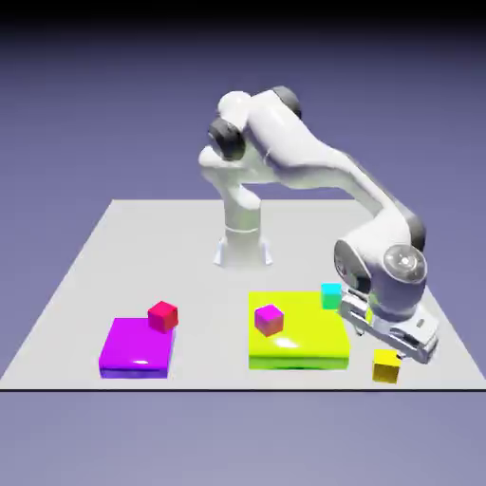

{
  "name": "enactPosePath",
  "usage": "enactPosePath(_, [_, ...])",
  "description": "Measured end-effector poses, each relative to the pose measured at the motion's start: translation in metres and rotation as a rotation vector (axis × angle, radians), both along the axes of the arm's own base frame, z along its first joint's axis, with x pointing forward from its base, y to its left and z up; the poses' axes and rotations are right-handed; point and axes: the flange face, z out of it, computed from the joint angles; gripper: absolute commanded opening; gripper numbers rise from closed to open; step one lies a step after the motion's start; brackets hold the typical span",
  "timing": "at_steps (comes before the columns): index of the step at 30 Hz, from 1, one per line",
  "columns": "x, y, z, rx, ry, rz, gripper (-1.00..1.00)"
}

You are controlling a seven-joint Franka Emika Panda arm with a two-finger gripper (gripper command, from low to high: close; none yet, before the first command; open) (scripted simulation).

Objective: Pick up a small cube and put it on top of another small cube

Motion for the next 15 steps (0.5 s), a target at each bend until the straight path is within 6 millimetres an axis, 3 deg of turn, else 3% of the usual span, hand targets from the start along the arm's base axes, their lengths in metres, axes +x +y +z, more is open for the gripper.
enactPosePath(7, [0.003, 0.014, -0.043, 0.222, 0.144, 0.266, 0.0])
enactPosePath(10, [-0.024, 0.02, -0.094, 0.222, 0.144, 0.266, 0.0])
enactPosePath(11, [-0.026, 0.02, -0.096, 0.222, 0.144, 0.266, -1.0])
enactPosePath(13, [-0.026, 0.02, -0.096, 0.221, 0.144, 0.266, -1.0])
enactPosePath(15, [-0.007, 0.016, -0.063, 0.22, 0.144, 0.266, -1.0])
